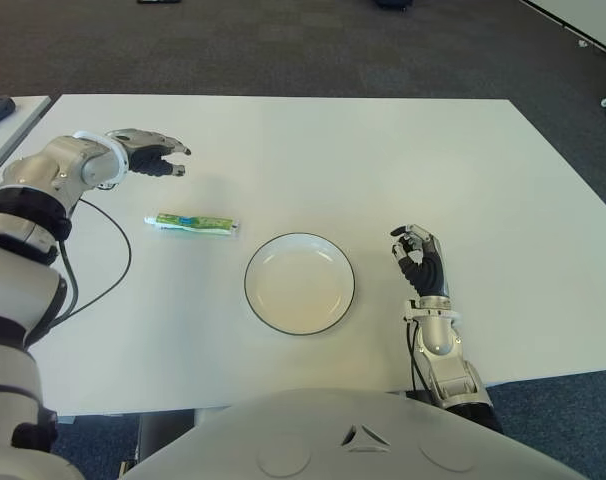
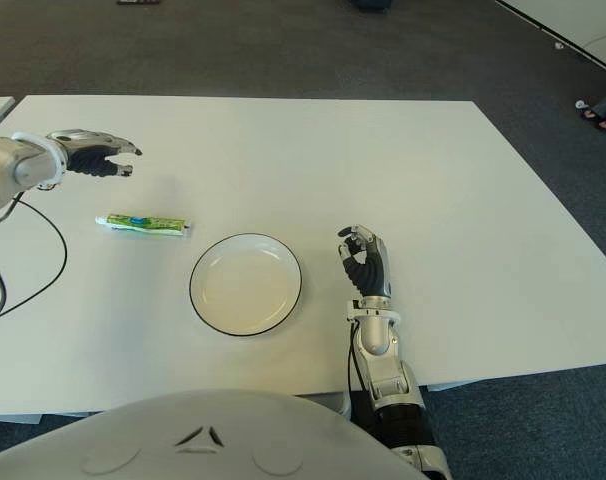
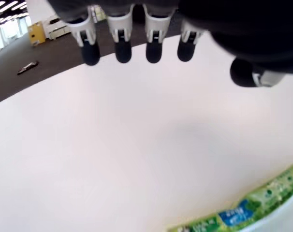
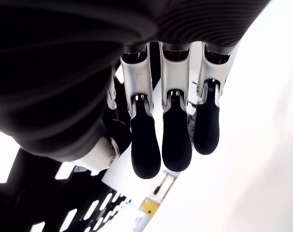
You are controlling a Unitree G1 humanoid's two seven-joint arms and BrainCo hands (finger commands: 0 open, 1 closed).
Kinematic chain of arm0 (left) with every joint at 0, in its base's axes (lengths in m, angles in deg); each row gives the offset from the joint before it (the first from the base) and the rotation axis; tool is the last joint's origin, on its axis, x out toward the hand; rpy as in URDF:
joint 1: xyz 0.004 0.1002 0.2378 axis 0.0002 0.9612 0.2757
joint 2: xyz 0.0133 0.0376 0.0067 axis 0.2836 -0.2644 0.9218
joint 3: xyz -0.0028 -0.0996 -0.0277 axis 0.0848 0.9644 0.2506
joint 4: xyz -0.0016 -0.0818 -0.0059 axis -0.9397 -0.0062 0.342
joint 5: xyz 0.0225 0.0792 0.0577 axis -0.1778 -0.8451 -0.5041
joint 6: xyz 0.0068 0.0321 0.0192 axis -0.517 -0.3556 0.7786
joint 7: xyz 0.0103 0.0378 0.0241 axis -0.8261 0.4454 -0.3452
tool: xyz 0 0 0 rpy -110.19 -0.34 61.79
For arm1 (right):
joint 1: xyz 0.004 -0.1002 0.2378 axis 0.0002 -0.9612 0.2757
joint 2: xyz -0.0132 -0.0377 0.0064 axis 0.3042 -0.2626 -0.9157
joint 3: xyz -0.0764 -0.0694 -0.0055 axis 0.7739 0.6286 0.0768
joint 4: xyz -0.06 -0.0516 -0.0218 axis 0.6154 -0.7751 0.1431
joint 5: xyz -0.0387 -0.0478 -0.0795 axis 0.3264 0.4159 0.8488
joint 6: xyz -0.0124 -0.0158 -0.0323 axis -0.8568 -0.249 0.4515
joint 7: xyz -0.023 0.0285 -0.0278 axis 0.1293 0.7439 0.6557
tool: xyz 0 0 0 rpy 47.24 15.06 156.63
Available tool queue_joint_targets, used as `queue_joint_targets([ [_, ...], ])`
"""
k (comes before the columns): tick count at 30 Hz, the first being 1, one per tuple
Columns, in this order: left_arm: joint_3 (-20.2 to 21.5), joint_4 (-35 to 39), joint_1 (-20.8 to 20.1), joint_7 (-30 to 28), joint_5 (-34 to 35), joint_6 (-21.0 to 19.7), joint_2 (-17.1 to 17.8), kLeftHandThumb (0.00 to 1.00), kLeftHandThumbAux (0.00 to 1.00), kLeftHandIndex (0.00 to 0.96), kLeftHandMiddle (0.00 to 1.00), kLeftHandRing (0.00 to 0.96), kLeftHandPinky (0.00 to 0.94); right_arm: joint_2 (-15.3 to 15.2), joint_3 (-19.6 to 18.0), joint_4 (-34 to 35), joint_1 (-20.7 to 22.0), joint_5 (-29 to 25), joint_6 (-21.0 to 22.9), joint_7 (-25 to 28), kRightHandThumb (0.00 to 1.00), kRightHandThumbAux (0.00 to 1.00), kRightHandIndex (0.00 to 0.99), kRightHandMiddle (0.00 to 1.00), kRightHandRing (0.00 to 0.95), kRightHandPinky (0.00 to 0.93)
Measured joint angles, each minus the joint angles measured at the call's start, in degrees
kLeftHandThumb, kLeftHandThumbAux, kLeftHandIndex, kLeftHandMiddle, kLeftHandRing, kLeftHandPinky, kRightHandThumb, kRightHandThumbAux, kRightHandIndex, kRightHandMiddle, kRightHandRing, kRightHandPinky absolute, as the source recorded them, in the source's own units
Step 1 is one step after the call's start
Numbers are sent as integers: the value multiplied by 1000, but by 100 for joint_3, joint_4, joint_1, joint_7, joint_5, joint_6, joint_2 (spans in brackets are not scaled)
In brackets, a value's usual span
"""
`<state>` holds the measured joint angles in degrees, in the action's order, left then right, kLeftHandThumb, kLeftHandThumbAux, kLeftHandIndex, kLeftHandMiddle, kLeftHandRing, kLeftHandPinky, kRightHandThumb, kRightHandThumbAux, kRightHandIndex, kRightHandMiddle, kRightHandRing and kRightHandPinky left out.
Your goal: Put the toothpaste on the table into the plate.
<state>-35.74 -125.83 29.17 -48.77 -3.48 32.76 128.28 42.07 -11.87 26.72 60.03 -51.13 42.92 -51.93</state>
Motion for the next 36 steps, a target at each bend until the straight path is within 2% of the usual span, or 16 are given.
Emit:
queue_joint_targets([
  [7, -1, 537, 390, -220, -64, 86, 141, 590, 153, 0, 0, 0, 3, 10, -1, -49, 57, 18, 0, -36, 699, 732, 431, 672, 644, 511],
  [20, 10, 1377, 992, -200, -358, 367, 453, 555, 186, 0, 0, 0, 24, 34, 7, -61, 101, 60, 4, -92, 697, 734, 431, 670, 643, 524],
  [36, 22, 1977, 1684, -89, -629, 419, 536, 517, 217, 0, 0, 0, 22, 36, 7, -68, 103, 6, 1, -60, 699, 733, 431, 669, 640, 508],
])
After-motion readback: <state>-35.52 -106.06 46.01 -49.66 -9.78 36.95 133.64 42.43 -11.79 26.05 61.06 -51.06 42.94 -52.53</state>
